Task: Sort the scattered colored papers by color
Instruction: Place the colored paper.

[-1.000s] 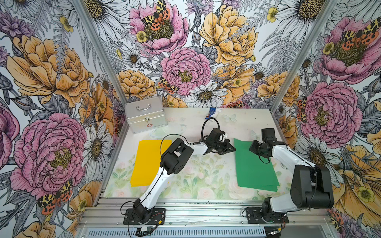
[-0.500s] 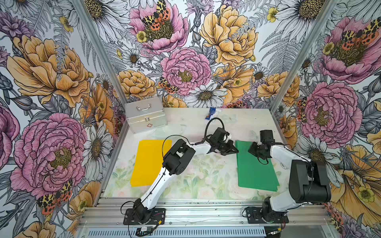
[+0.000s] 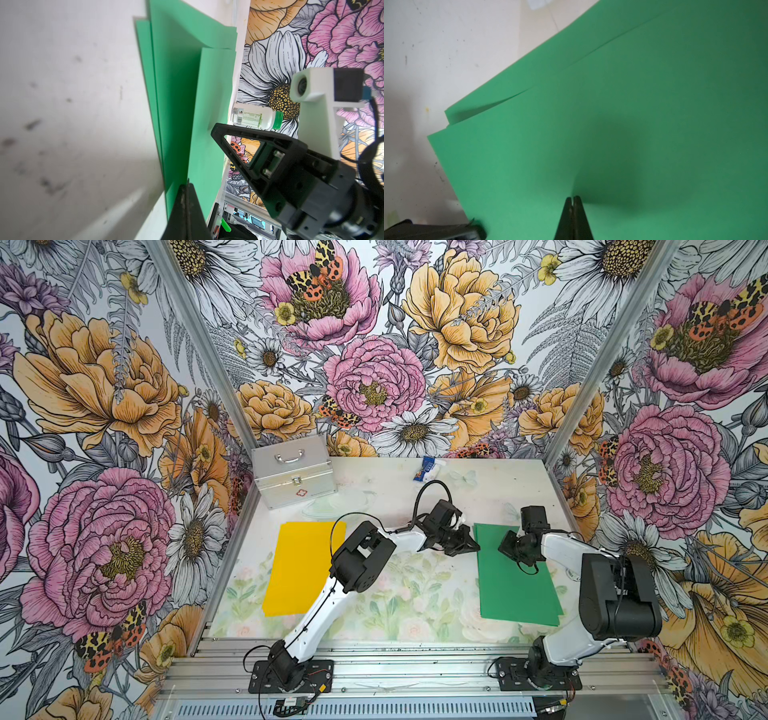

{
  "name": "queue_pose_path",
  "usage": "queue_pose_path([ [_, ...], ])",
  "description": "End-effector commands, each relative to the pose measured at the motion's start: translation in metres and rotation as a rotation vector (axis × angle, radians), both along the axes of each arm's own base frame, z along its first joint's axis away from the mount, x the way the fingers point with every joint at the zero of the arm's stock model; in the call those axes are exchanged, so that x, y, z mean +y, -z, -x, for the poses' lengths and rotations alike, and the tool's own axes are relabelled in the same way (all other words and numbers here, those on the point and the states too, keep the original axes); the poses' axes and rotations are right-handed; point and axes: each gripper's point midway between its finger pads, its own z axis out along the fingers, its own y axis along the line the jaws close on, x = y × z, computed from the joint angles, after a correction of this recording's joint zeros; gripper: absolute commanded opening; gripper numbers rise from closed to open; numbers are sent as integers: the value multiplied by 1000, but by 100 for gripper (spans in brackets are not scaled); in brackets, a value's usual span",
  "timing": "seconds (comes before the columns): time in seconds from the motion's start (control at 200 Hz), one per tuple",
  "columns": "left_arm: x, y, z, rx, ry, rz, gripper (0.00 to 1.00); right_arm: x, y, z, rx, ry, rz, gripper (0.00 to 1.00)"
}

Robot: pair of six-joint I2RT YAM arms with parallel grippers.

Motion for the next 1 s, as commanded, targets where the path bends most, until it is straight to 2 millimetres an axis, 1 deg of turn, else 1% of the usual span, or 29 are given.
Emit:
queue_pose_path([
  [0.0, -3, -9, -14, -30, -42, 24, 0, -5, -2, -7, -24, 26, 10, 0],
  [0.225, -5, -9, -15, -24, -72, 41, 0, -8, -6, -9, -35, 32, 24, 0],
  [0.42, -6, -8, -15, -18, -70, 43, 0, -8, 0, -6, -16, 33, 18, 0],
  [0.52, -3, -7, -15, -14, -71, 40, 0, -8, 3, -5, -9, 33, 16, 0],
  [0.646, 1, -11, -18, -21, -78, 39, 0, -4, 8, -4, 3, 26, -10, 0],
  [0.766, 8, -23, -21, -42, -86, 45, 18, -5, 9, -3, 6, 30, -7, 0],
  [0.811, 12, -27, -22, -54, -86, 41, 30, -5, 9, -3, 8, 32, -9, 0],
  [0.836, 15, -30, -22, -61, -87, 32, 35, -5, 9, -2, 9, 33, -10, 0],
  [0.841, 15, -33, -22, -66, -87, 34, 35, -5, 10, -2, 9, 32, -11, 0],
  [0.856, 17, -33, -22, -68, -87, 25, 37, -4, 9, -3, 8, 31, -11, 0],
  [0.896, 21, -39, -24, -88, -86, 11, 43, -5, 9, -3, 6, 34, -12, 0],
  [0.996, 35, -55, -26, -135, -87, -29, 53, -5, 11, -2, 12, 36, -17, 0],
])
